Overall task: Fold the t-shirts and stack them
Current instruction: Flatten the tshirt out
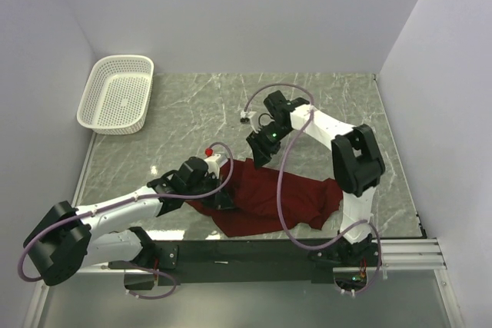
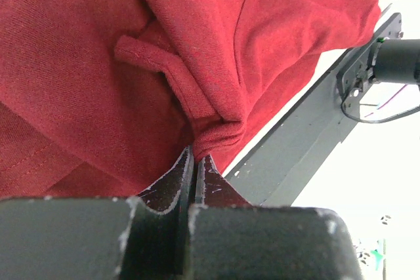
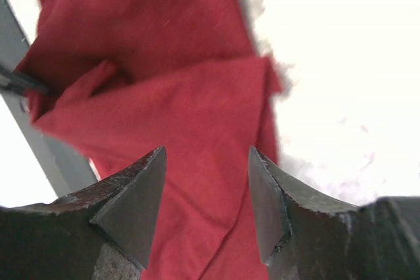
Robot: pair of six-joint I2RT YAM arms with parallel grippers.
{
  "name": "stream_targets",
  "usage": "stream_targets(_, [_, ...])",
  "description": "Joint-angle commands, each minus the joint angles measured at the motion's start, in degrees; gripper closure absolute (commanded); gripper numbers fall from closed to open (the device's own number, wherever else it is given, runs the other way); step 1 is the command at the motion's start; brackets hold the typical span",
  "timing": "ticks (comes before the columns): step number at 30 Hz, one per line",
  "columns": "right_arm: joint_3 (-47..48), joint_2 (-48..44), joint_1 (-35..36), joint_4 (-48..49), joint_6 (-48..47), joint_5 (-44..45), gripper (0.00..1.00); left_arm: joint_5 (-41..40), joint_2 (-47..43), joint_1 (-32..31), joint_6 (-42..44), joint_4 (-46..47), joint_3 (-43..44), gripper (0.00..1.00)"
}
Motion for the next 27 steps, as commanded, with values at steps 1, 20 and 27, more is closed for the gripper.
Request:
stream_targets(1, [5.8,3.9,1.0,-2.8,0.4,-1.0,0.39,-0.2,-1.6,-0.3,-1.5,2.6,-0.1,0.99])
stream_targets(20, [13.7,14.2,1.6,-5.3,0.2,-3.4,0.43,0.0,-0.9,-0.3,-2.6,5.2,-0.6,0.99])
stream_targets(27, [13.0,13.3,1.5,-6.8,-0.8,-5.4,0.68,-0.3,-0.9,-0.3,-2.5,5.0,-0.5,0.99])
